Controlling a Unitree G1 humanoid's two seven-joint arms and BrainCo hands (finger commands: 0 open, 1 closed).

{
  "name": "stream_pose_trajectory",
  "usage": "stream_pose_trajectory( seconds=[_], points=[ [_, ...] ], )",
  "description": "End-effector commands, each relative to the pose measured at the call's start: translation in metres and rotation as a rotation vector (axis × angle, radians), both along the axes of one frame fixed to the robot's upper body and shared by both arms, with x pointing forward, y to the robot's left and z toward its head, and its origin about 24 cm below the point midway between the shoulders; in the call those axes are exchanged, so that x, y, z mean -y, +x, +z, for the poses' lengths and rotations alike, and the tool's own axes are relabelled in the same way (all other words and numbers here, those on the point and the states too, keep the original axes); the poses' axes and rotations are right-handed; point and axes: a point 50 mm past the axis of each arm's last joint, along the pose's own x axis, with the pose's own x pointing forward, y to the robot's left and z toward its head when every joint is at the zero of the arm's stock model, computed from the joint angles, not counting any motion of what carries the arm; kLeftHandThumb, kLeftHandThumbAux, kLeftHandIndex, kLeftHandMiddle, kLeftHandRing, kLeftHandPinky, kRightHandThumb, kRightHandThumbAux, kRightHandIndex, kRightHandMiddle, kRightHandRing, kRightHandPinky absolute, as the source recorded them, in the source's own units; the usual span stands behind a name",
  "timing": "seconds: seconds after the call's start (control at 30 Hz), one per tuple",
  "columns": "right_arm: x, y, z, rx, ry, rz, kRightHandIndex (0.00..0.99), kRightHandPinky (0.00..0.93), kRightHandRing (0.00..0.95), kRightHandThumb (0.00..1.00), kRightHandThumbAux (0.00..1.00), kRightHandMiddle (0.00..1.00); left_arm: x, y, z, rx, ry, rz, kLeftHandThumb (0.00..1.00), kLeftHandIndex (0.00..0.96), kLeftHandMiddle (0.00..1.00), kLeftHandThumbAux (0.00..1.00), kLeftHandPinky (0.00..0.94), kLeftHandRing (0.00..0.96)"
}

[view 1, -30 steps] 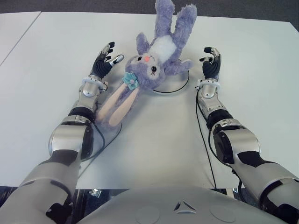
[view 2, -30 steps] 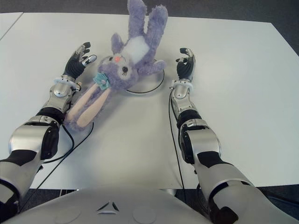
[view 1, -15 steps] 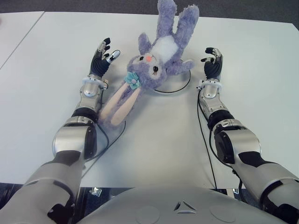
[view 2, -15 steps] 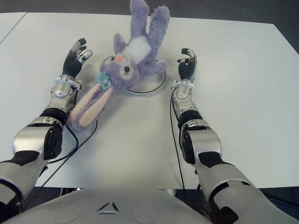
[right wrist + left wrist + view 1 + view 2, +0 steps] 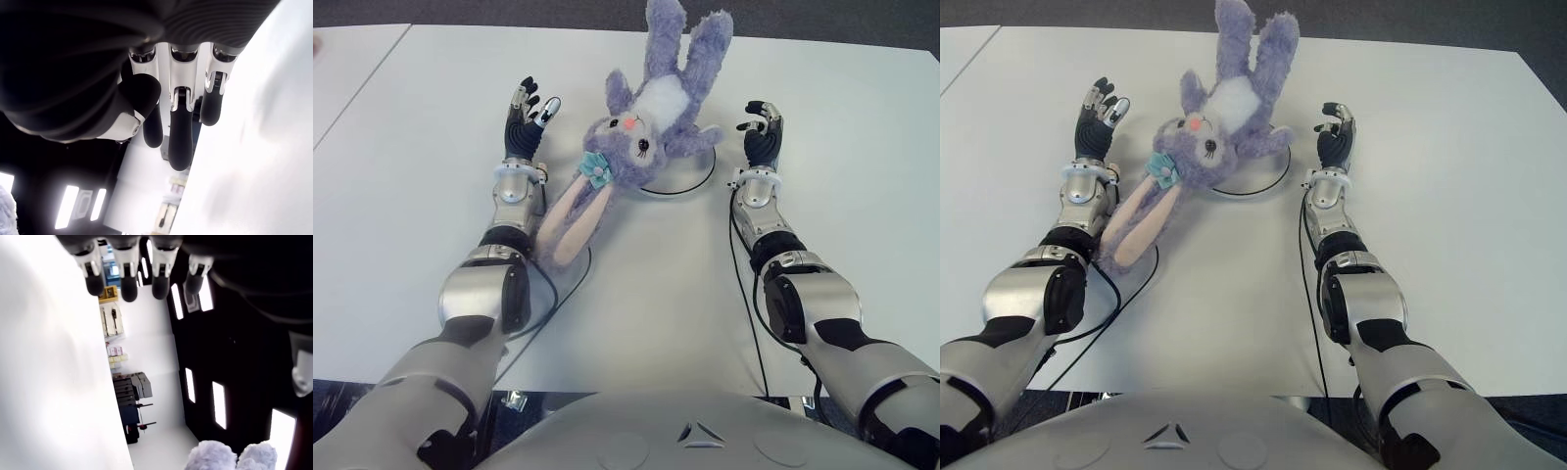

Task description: Put the doll into the plate.

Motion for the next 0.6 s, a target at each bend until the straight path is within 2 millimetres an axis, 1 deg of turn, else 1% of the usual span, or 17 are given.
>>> stream_pose_trajectory(
  seconds=[0.03, 0.2, 0.5, 0.6],
  points=[
    [0.0027, -0.1112, -0.1437, -0.506, 0.085, -0.047, 0.280, 0.260, 0.458, 1.000, 0.667, 0.303, 0.0436, -0.0929, -0.1343, -0.521, -0.255, 0.046, 0.000, 0.030, 0.101, 0.503, 0.093, 0.092],
    [0.0026, -0.1109, -0.1433, -0.503, 0.080, -0.046, 0.282, 0.264, 0.459, 1.000, 0.667, 0.307, 0.0457, -0.0921, -0.1345, -0.527, -0.286, 0.030, 0.000, 0.033, 0.090, 0.518, 0.095, 0.086],
    [0.0021, -0.1108, -0.1437, -0.506, 0.091, -0.041, 0.282, 0.247, 0.459, 1.000, 0.667, 0.305, 0.0447, -0.0907, -0.1331, -0.522, -0.263, 0.031, 0.000, 0.046, 0.097, 0.533, 0.098, 0.090],
    [0.0017, -0.1107, -0.1438, -0.507, 0.097, -0.039, 0.282, 0.259, 0.459, 1.000, 0.667, 0.306, 0.0430, -0.0909, -0.1338, -0.534, -0.247, 0.040, 0.000, 0.051, 0.101, 0.545, 0.092, 0.091]
  ],
)
